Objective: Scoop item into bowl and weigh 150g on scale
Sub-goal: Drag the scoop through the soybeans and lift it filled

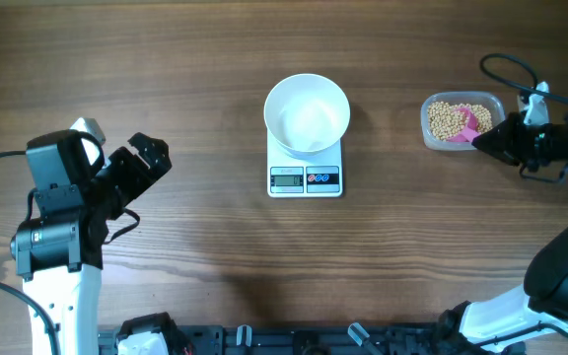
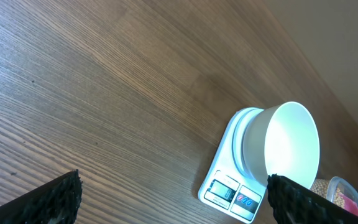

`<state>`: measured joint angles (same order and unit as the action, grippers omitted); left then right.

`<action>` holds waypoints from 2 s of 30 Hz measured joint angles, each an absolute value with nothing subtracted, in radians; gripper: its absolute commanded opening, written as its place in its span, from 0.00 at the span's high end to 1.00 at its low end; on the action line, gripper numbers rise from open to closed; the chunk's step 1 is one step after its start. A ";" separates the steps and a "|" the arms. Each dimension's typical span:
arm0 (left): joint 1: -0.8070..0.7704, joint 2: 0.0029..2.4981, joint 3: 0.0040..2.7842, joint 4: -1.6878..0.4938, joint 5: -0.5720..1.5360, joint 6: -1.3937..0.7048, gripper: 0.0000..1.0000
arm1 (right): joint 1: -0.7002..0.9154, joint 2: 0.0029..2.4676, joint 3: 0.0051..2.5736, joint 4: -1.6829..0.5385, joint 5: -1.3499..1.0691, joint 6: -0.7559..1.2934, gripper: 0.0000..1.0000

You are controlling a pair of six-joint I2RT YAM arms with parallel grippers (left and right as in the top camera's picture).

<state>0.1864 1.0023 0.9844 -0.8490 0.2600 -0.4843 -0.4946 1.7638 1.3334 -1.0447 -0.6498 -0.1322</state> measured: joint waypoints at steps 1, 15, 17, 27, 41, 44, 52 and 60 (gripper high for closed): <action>0.186 1.002 0.984 -0.849 0.260 -0.484 0.00 | -0.497 1.764 1.333 -1.046 -0.656 -0.133 0.96; 0.186 1.002 0.984 -0.857 0.260 -0.484 0.00 | -0.591 1.764 1.333 -1.055 -0.743 -0.140 0.96; 0.186 1.002 0.984 -0.857 0.260 -0.484 0.00 | -0.598 1.764 1.332 -1.058 -0.760 -0.148 0.96; 0.186 1.002 0.984 -0.865 0.260 -0.484 0.00 | -0.604 1.764 1.332 -1.070 -0.823 -0.159 0.96; 0.186 1.002 0.984 -0.872 0.260 -0.484 0.00 | -0.699 1.764 1.332 -1.125 -0.958 -0.201 0.96; 0.186 1.002 0.984 -0.872 0.260 -0.484 0.00 | -0.706 1.764 1.332 -1.141 -0.987 -0.218 0.96; 0.186 1.002 0.984 -0.872 0.260 -0.484 0.00 | -0.706 1.764 1.332 -1.145 -1.023 -0.234 0.96; 0.186 1.002 0.984 -0.872 0.260 -0.484 0.00 | -0.706 1.764 1.332 -1.147 -1.089 -0.249 0.96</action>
<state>0.1864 1.0023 0.9844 -0.8719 0.2600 -0.4843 -0.7059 1.7638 1.3319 -1.1473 -1.0885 -0.2489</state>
